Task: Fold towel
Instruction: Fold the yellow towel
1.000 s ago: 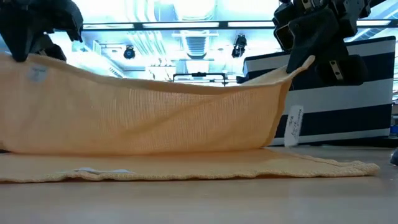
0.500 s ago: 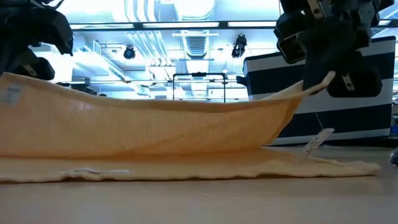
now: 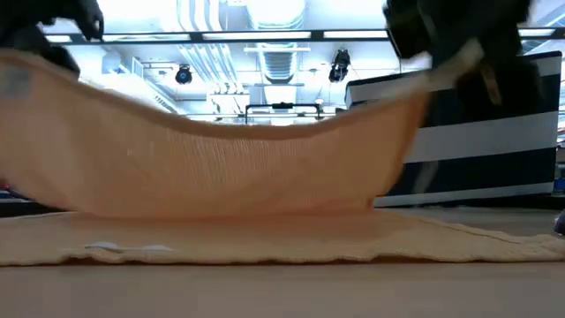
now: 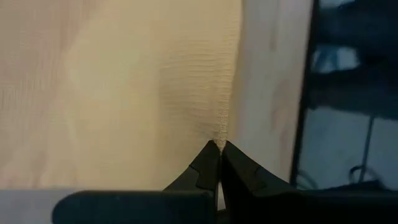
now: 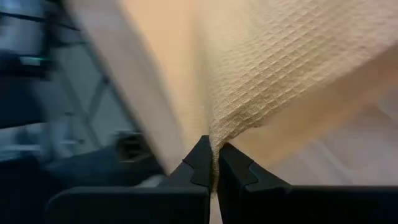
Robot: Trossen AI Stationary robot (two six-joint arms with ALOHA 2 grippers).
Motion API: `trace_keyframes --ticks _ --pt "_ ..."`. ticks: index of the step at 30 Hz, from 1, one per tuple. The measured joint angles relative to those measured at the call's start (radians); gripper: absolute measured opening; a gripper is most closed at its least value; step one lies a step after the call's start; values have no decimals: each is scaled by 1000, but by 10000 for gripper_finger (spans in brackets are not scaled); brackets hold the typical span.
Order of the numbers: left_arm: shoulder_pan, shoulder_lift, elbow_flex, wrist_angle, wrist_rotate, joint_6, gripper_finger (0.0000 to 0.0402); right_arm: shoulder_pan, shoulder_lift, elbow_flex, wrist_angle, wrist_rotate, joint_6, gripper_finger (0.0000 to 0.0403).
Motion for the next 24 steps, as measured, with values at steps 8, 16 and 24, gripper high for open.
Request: trace_keyframes --ticks 8,16,24 --pt "-41 69 -90 129 1 4 0 25 172 0 154 -81 37 2" --pt "-43 116 -86 143 8 29 3 40 263 1 192 -82 88 2" --pt "-46 98 -68 139 16 8 11 44 263 -1 189 -99 75 3"
